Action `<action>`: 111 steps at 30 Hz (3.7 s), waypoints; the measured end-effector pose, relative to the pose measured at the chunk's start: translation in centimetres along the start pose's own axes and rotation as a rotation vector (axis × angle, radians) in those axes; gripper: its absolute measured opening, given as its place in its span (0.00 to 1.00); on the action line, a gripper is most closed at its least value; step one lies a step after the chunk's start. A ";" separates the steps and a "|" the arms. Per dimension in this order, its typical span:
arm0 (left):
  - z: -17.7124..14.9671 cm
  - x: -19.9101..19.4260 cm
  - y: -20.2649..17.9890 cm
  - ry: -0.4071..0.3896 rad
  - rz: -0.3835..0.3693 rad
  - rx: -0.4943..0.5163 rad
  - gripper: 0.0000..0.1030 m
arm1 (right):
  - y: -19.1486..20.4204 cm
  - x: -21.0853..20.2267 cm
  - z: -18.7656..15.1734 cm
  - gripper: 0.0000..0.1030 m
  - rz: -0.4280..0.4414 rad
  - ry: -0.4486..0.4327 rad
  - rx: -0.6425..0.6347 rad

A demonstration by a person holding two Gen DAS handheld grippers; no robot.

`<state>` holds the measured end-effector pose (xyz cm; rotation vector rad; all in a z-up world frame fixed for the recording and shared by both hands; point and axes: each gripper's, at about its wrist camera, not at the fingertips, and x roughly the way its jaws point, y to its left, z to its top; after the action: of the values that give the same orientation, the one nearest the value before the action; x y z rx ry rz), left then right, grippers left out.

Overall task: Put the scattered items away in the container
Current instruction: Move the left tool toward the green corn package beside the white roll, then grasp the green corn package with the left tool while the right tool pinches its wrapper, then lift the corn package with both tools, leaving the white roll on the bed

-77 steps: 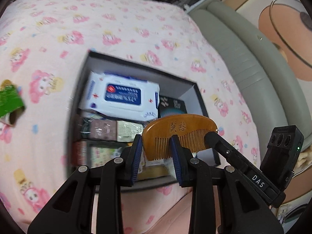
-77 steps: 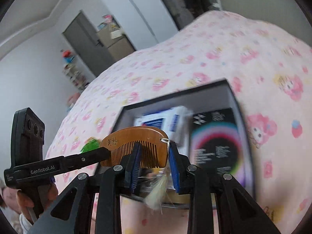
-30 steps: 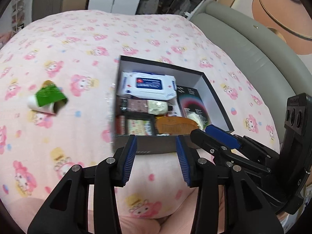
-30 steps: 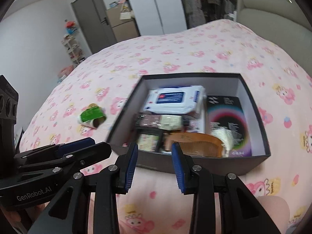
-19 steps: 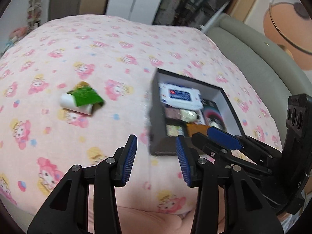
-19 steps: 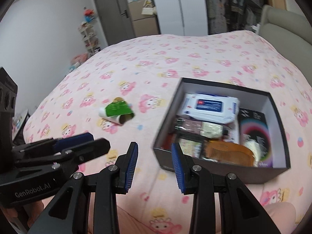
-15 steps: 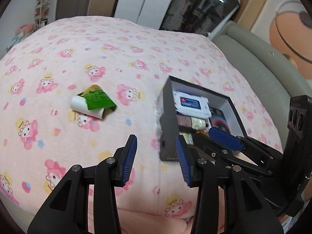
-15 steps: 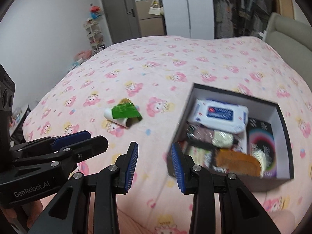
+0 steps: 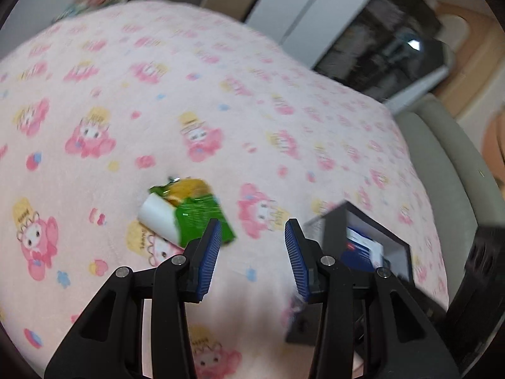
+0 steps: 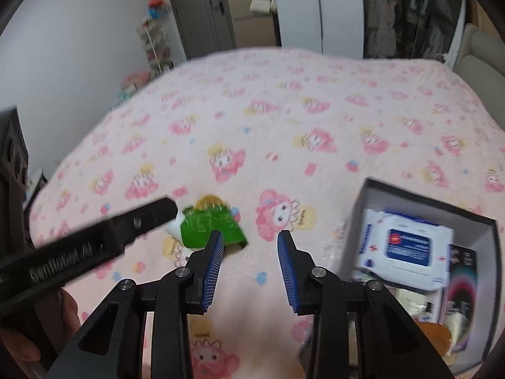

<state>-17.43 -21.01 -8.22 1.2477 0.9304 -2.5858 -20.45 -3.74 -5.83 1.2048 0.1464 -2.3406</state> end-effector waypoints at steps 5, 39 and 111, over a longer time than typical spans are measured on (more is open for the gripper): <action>-0.3 4.0 4.0 0.059 -0.006 -0.155 0.41 | 0.7 5.2 -1.4 0.31 0.035 0.102 0.027; -4.9 3.5 8.7 0.182 -0.107 -0.356 0.28 | -0.3 8.0 -5.1 0.31 0.068 0.205 0.113; -8.0 4.1 4.8 0.268 -0.113 -0.209 0.20 | -3.4 0.9 -13.8 0.01 0.359 0.153 0.404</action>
<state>-13.02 -19.71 -17.28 1.5441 1.3168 -2.3594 -12.40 3.14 -15.30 1.4576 -0.4755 -2.0146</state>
